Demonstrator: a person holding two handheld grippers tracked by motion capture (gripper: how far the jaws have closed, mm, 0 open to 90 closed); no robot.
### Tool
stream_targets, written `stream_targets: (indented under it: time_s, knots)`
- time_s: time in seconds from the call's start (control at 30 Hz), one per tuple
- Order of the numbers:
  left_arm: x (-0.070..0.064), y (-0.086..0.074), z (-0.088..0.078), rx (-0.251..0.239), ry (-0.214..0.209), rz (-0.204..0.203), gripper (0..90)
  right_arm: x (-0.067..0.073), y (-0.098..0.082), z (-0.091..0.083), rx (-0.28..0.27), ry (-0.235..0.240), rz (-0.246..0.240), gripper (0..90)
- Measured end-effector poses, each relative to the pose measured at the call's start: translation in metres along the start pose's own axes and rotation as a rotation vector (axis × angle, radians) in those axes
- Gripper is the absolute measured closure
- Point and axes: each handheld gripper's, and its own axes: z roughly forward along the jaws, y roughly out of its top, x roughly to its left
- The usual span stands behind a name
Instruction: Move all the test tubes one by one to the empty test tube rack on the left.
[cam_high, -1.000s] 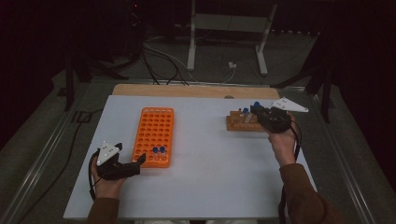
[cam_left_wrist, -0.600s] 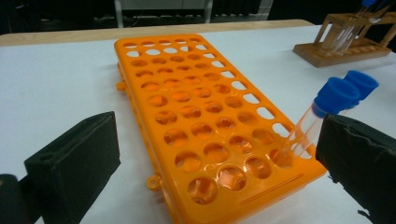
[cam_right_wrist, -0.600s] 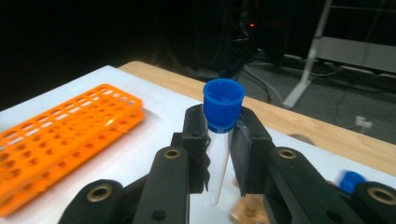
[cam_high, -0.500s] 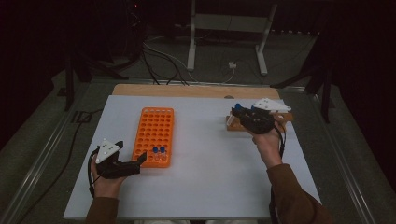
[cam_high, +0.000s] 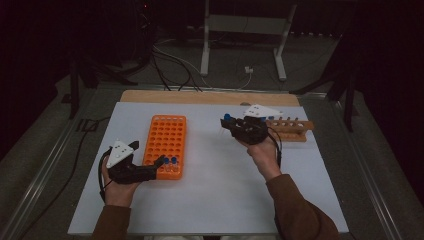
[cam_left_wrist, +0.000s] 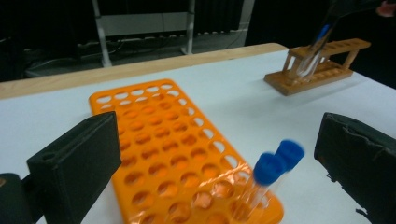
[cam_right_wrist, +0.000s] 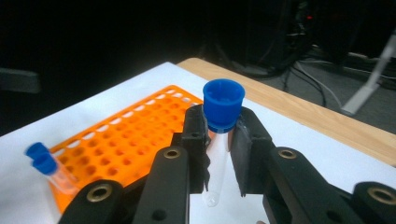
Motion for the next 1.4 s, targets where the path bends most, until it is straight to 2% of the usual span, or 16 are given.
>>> stream_targets:
  time_s: [0.27,0.4,0.57,0.7,0.87,1.07,1.27,1.4]
  knots:
    - [-0.009,0.016,0.010,-0.034,-0.032,-0.001,3.8,0.023,0.012,0.018,0.009,0.056,-0.012,76.8]
    - [-0.017,0.024,0.017,-0.026,-0.053,0.013,4.6,0.034,0.018,0.025,0.010,0.083,-0.008,76.8]
    - [-0.028,0.031,0.028,-0.017,-0.057,0.041,9.2,0.047,0.023,0.033,0.019,0.109,-0.021,76.8]
    - [-0.034,0.034,0.036,-0.011,-0.055,0.062,18.3,0.057,0.026,0.038,0.021,0.131,-0.029,76.8]
    - [-0.040,0.037,0.045,-0.006,-0.053,0.085,36.1,0.067,0.028,0.043,0.027,0.157,-0.031,76.8]
    - [-0.045,0.040,0.052,-0.003,-0.081,0.100,59.7,0.076,0.027,0.048,0.032,0.182,-0.034,76.8]
    - [-0.045,0.040,0.053,-0.002,-0.081,0.108,71.9,0.080,0.026,0.050,0.036,0.197,-0.032,76.8]
    - [-0.044,0.040,0.053,-0.001,-0.075,0.114,75.7,0.081,0.027,0.051,0.037,0.202,-0.033,76.8]
